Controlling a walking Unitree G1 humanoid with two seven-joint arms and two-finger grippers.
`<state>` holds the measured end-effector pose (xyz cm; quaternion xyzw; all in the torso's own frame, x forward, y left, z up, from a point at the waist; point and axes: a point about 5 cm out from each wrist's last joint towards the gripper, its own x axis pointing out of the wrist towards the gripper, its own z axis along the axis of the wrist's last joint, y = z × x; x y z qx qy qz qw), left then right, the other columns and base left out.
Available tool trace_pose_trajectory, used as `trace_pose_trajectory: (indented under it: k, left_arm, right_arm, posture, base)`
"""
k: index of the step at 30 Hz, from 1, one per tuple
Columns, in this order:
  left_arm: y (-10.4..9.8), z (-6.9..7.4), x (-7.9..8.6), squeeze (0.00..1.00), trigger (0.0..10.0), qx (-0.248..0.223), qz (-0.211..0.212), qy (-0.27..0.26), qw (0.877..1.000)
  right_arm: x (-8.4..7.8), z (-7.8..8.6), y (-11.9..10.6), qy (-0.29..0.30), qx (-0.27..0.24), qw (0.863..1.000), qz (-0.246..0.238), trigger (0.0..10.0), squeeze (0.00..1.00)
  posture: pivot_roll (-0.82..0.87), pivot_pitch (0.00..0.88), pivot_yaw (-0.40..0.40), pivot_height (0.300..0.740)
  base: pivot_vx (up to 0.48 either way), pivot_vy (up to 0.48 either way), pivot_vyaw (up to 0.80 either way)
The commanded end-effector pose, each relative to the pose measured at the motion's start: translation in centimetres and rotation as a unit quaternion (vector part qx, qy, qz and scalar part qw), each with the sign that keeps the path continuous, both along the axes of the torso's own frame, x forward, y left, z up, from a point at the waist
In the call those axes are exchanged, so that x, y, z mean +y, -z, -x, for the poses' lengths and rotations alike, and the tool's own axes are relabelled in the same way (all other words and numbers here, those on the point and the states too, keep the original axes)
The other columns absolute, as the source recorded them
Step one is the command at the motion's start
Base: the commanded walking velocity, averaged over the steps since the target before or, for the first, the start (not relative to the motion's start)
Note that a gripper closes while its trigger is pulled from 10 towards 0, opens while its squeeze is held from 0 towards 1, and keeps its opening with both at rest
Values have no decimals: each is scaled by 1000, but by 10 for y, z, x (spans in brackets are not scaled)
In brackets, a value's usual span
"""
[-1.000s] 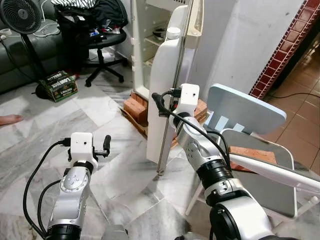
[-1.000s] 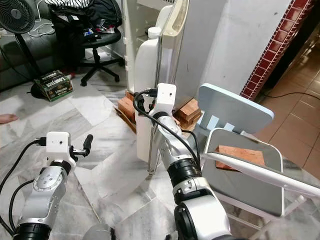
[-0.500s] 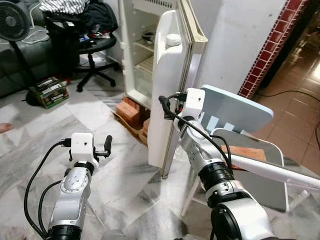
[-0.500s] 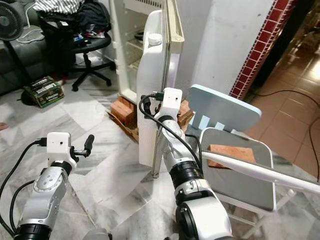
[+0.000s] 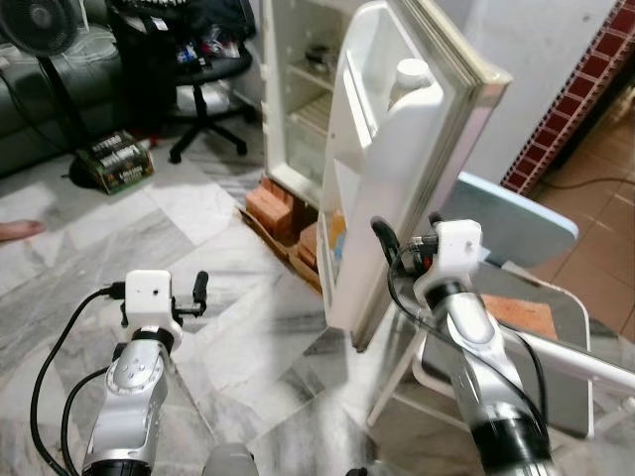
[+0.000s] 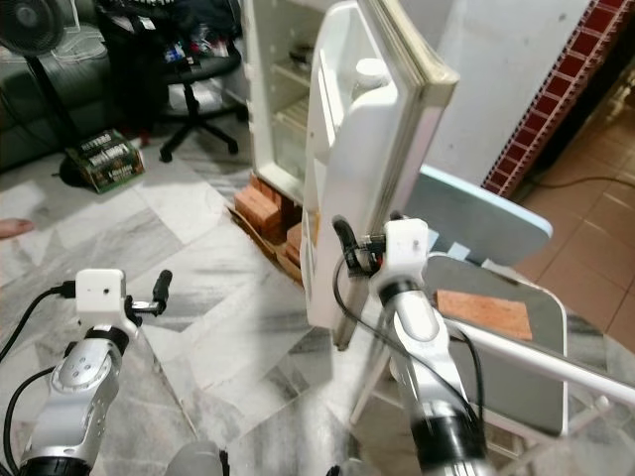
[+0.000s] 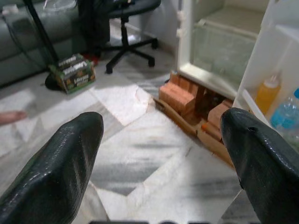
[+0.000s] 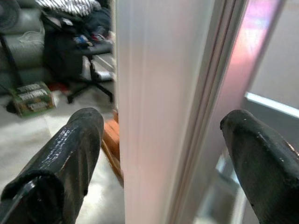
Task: Restocking fridge
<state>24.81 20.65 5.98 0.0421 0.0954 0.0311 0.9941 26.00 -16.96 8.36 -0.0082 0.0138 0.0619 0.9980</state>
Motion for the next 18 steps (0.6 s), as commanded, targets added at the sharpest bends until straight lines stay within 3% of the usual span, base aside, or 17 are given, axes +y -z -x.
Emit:
trace_pose_trajectory:
  k: [1, 4, 6, 8, 14, 18]
  left_arm:
    - [-5, 2, -2, 0, 10000, -11, -4, 10, 1000]
    - [-4, 5, -2, 0, 10000, -11, -7, 15, 1000]
    - [-2, 16, -1, 0, 10000, -3, 1, 32, 999]
    - [-2, 20, -1, 0, 10000, -4, 4, 37, 999]
    - [-2, 28, -1, 0, 10000, -7, 11, 39, 999]
    - [-7, 25, -1, 0, 10000, -20, 22, 41, 999]
  right_arm:
    - [-8, 3, -12, 7, -21, 1000, 11, 10000, 0]
    - [-15, 13, -8, 25, -2, 1000, 15, 10000, 0]
    - [-20, 28, -4, 38, 32, 999, 10, 10000, 0]
    - [-21, 30, -4, 44, 36, 998, 3, 10000, 0]
    - [-21, 21, -11, 92, 7, 996, -11, 10000, 0]
    - [-13, 12, -16, 105, 3, 994, -31, 10000, 0]
  posture:
    - [95, 0, 0, 740]
    - [90, 0, 9, 740]
    - [87, 0, 18, 740]
    - [91, 0, 16, 740]
    - [103, 0, 2, 740]
    - [105, 0, -4, 740]
  base:
    - [0, 0, 0]
    - [0, 0, 0]
    - [0, 0, 0]
    - [0, 0, 0]
    - [0, 0, 0]
    - [325, 0, 0]
